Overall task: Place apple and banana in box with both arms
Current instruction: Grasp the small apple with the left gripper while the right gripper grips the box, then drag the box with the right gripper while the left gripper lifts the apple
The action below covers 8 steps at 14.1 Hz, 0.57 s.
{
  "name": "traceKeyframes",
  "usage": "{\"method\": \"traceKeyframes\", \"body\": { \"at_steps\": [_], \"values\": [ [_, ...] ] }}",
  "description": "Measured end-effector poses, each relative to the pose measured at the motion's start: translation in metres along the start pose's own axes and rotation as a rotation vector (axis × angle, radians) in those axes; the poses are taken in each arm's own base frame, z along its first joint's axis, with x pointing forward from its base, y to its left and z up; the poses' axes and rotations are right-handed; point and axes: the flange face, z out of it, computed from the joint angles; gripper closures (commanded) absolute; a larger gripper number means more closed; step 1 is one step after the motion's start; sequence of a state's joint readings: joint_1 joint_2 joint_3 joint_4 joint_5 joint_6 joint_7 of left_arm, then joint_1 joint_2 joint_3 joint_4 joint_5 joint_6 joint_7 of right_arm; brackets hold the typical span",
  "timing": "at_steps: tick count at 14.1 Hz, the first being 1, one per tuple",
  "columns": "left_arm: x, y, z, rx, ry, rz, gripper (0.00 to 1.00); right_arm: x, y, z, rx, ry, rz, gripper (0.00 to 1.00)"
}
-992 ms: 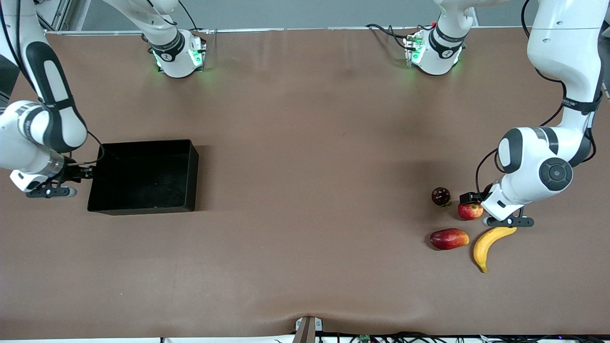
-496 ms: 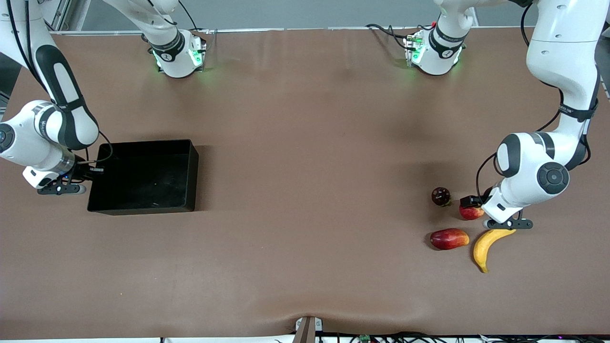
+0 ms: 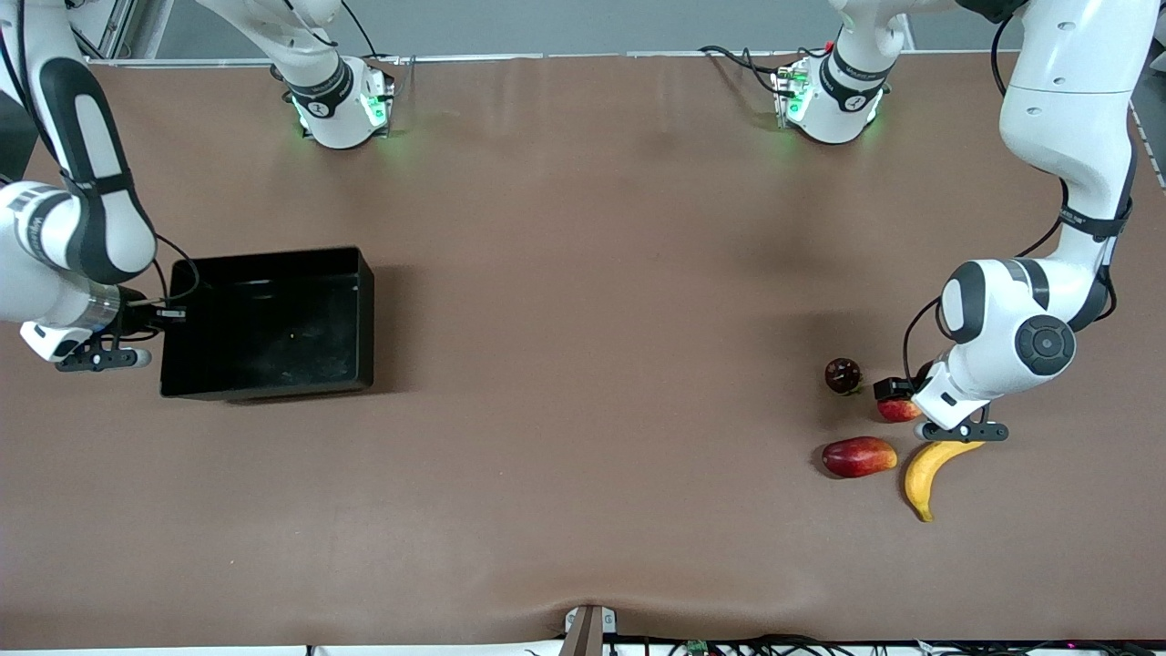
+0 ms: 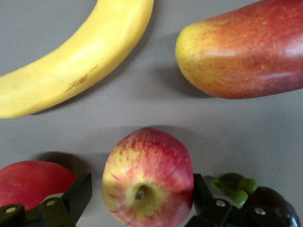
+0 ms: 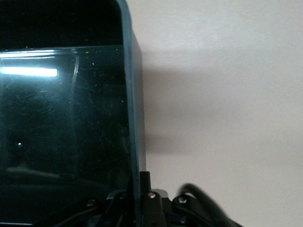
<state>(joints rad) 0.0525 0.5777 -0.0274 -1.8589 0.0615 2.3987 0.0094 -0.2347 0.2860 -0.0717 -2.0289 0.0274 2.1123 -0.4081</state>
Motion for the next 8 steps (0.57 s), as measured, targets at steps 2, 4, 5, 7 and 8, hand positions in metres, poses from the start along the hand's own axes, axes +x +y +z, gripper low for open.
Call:
{"method": "traceKeyframes", "body": {
  "at_steps": [2, 4, 5, 7, 8],
  "values": [
    [0.0, 0.003, 0.002, -0.002, 0.002, 0.003, 1.0, 0.005, -0.021, -0.027, 0.031, -0.032, -0.023, 1.0],
    [0.004, 0.005, -0.001, -0.002, 0.012, 0.006, 1.0, 0.014, -0.051, -0.051, 0.048, -0.052, -0.023, 1.0],
    [0.006, 0.005, -0.005, -0.002, 0.022, 0.008, 1.0, 0.019, -0.074, -0.061, 0.048, -0.052, -0.003, 1.0],
    [0.013, 0.007, -0.018, -0.003, 0.051, 0.018, 1.0, 0.029, -0.138, -0.075, 0.038, -0.046, 0.062, 1.0],
    [0.017, 0.009, -0.03, -0.003, 0.071, 0.022, 1.0, 0.033, -0.175, -0.078, 0.032, -0.043, 0.093, 1.0]
  ]
}}
